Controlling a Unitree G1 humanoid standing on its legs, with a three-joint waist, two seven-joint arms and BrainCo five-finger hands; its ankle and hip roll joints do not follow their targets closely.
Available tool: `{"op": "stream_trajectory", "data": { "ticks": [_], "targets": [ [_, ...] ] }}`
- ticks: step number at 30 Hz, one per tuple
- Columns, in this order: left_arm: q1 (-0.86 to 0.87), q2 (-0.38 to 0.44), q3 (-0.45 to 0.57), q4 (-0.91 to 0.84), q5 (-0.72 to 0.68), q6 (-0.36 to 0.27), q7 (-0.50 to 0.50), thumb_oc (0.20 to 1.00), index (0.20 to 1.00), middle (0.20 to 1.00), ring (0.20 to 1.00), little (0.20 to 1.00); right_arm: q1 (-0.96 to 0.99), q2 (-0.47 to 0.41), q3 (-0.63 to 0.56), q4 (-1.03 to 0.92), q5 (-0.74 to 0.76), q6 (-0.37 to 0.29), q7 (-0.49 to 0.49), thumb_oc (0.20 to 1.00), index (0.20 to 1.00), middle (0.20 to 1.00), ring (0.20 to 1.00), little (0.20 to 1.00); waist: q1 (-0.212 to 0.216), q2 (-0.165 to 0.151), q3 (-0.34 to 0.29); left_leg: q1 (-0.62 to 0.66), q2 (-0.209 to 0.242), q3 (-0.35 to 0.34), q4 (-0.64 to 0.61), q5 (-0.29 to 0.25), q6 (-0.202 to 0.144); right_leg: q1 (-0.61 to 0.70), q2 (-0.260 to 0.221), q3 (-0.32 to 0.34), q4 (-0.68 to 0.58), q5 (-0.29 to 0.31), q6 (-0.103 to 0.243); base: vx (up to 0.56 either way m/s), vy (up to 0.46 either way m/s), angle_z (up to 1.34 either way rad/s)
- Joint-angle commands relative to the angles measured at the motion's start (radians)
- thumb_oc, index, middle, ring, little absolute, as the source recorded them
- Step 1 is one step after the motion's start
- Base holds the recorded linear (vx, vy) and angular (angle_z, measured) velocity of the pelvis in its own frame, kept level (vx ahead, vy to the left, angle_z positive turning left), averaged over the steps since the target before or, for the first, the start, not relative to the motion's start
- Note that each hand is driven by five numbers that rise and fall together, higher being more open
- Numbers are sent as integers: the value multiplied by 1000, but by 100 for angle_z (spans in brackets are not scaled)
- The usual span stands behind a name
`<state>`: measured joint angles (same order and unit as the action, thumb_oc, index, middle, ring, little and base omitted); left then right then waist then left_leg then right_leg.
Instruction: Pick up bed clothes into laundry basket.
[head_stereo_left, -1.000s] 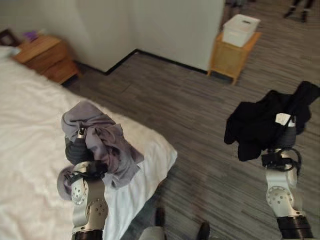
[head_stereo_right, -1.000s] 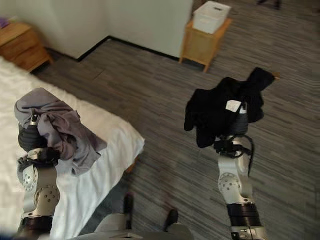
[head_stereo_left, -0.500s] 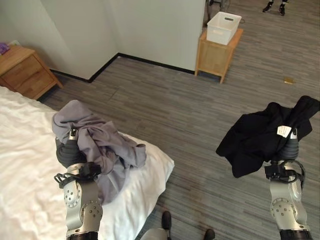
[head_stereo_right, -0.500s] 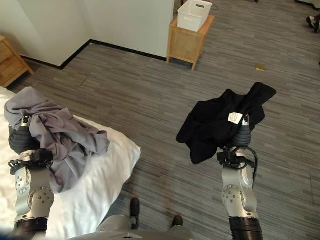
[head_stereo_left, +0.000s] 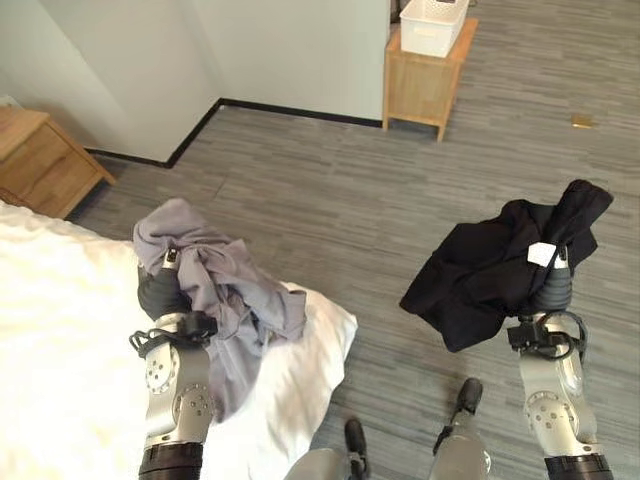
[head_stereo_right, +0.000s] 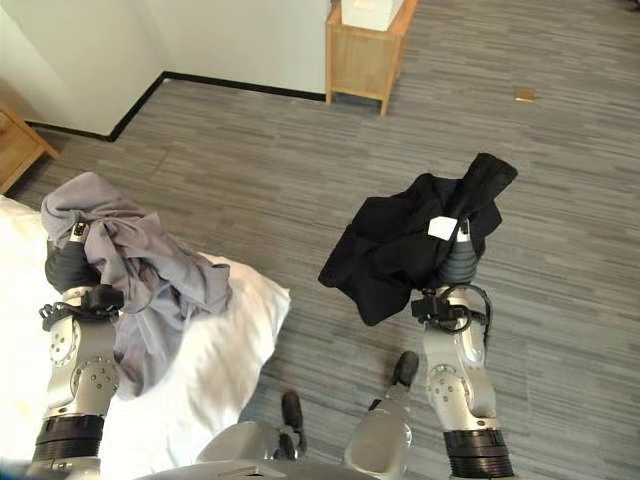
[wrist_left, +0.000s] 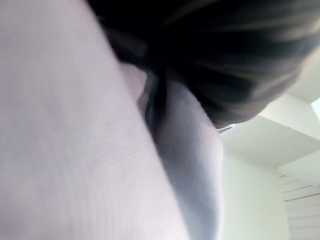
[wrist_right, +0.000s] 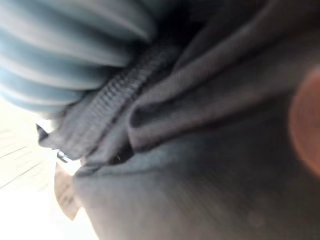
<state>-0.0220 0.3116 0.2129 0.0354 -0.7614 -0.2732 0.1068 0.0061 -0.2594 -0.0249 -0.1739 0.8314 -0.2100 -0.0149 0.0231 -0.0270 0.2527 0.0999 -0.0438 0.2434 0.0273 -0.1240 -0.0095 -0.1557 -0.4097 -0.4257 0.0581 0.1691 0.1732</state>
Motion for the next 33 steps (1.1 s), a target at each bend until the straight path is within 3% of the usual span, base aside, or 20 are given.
{"op": "stream_trajectory", "data": {
  "ticks": [1, 3, 4, 5, 6, 9, 13, 14, 15, 17, 19, 20, 21, 24, 25, 27, 28, 30, 32, 33],
  "targets": [
    [-44, 52, 15, -91, 17, -74, -30, 200, 200, 200, 200, 200, -63, -51, -30, -37, 11, -82, 18, 200, 200, 200, 200, 200, -21, 13, -76, 38, 180, -62, 329, 123, -129, 17, 96, 10, 12, -10, -25, 518, -498, 18],
    [-36, 53, 11, -85, -6, -76, -36, 200, 200, 200, 200, 200, -66, -81, -28, -17, 33, -86, 22, 200, 200, 200, 200, 200, -13, -3, -60, -62, 240, -61, 578, 282, -149, 81, 172, 10, 2, -86, -104, 324, -394, 27],
    [-37, 53, 11, -85, -7, -76, -36, 200, 200, 200, 200, 200, -67, -81, -29, -16, 33, -86, 23, 200, 200, 200, 200, 200, -14, 1, -61, -68, 245, -65, 587, 278, -151, 80, 178, 8, 1, -87, -107, 421, -417, -3],
    [-25, 43, 6, -97, -26, -67, -43, 200, 200, 200, 200, 200, -54, -92, -42, -17, 41, -85, 20, 200, 200, 200, 200, 200, 19, -22, -38, -155, 241, -59, 709, 269, -150, 149, 215, 14, -25, -137, -142, 437, -368, -53],
    [-32, 37, -5, -98, -33, -63, -40, 200, 200, 200, 200, 200, -51, -102, -58, -8, 47, -83, 9, 200, 200, 200, 200, 200, 33, -29, -27, -228, 224, -62, 721, 226, -142, 187, 227, 15, -48, -147, -141, 615, -437, -69],
    [-21, 33, -11, -98, -33, -56, -48, 200, 200, 200, 200, 200, -73, -99, -57, 21, 69, -97, 11, 200, 200, 200, 200, 200, 76, -30, -32, -361, 202, -49, 560, 207, -124, 261, 259, 25, -105, -165, -125, 503, -134, -24],
    [-1, 36, -12, -89, -32, -54, -62, 200, 200, 200, 200, 200, -100, -107, -8, 53, 57, -98, 21, 200, 200, 200, 200, 200, 125, -2, -70, -363, 194, -64, -40, 351, -127, 355, 315, 48, -126, -235, -97, 708, 30, -52],
    [2, 37, 1, -92, -22, -57, -57, 200, 200, 200, 200, 200, -117, -111, 6, 64, 52, -89, 28, 200, 200, 200, 200, 200, 127, -9, -94, -374, 206, -29, -106, 355, -141, 418, 321, 57, -116, -274, -89, 1134, 55, -70],
    [35, 52, 28, -109, -11, -50, -56, 200, 200, 200, 200, 200, -136, -101, 22, 59, 39, -70, 34, 200, 200, 200, 200, 200, 146, -14, -124, -344, 216, 42, -83, 378, -109, 450, 326, 76, -69, -307, -74, 1127, 98, -68],
    [39, 52, 23, -111, 5, -44, -50, 200, 200, 200, 200, 200, -124, -82, 28, 45, 28, -64, 47, 200, 200, 200, 200, 200, 158, -31, -139, -331, 183, 69, -47, 366, -62, 422, 277, 76, 124, -282, -48, 730, 196, -60],
    [28, 62, 17, -108, 17, -41, -36, 200, 200, 200, 200, 200, -104, -63, 24, 40, 17, -53, 51, 200, 200, 200, 200, 200, 151, -55, -129, -303, 106, 74, 3, 275, 12, 302, 189, 130, 465, -31, 23, 568, 268, -22],
    [22, 67, 14, -110, 19, -41, -30, 200, 200, 200, 200, 200, -100, -54, 27, 34, 19, -51, 51, 200, 200, 200, 200, 200, 140, -45, -113, -264, 89, 72, 11, 245, 35, 248, 153, 148, 571, 49, 33, 503, 283, 3],
    [21, 70, 7, -112, 23, -44, -28, 200, 200, 200, 200, 200, -102, -49, 35, 42, 19, -52, 53, 200, 200, 200, 200, 200, 128, -28, -96, -235, 82, 73, 13, 226, 54, 179, 125, 154, 665, 78, 33, 474, 246, 31],
    [25, 76, -1, -115, 18, -45, -30, 200, 200, 200, 200, 200, -96, -46, 35, 55, 5, -39, 35, 200, 200, 200, 200, 200, 89, 3, -73, -181, 77, 51, 13, 186, 71, 50, 159, 199, 745, 19, 16, 492, 124, 56],
    [22, 72, -5, -110, 2, -46, -42, 200, 200, 200, 200, 200, -88, -41, 27, 61, 29, -39, 48, 200, 200, 200, 200, 200, 56, 13, -64, -106, 52, 29, -11, 157, 62, -39, 155, 191, 562, -47, -10, 497, 29, 68],
    [25, 69, -7, -113, -8, -42, -47, 200, 200, 200, 200, 200, -87, -41, 24, 54, 32, -32, 45, 200, 200, 200, 200, 200, 47, 18, -63, -81, 44, 17, -17, 148, 59, -21, 137, 169, 509, -52, -13, 570, -30, 65],
    [22, 62, -6, -111, -20, -38, -59, 200, 200, 200, 200, 200, -86, -38, 13, 58, 35, -42, 39, 200, 200, 200, 200, 200, 38, 21, -62, -35, 39, 2, -22, 104, 28, -21, 95, 108, 229, -66, -20, 781, -164, 73],
    [-6, 67, -10, -74, -24, -41, -60, 200, 200, 200, 200, 200, -72, -36, 5, 51, 21, -49, 30, 200, 200, 200, 200, 200, 10, 10, -67, 23, 30, -38, -25, 50, -4, -32, 121, 156, -37, -35, 5, 821, -189, 103],
    [-33, 62, -14, -49, 17, -39, -53, 200, 200, 200, 200, 200, -59, -31, -22, 27, 5, -49, 26, 200, 200, 200, 200, 200, -7, -9, -83, 91, 42, -41, -3, -9, -43, -41, 70, 94, -81, 44, 54, 881, -199, 97],
    [-34, 53, -12, -46, 20, -34, -59, 200, 200, 200, 200, 200, -48, -32, -38, 20, 11, -48, 36, 200, 200, 200, 200, 200, -6, -10, -89, 102, 57, -52, 42, -15, -58, -21, 76, 70, -62, 33, 46, 928, -252, 62]
  ]
}}
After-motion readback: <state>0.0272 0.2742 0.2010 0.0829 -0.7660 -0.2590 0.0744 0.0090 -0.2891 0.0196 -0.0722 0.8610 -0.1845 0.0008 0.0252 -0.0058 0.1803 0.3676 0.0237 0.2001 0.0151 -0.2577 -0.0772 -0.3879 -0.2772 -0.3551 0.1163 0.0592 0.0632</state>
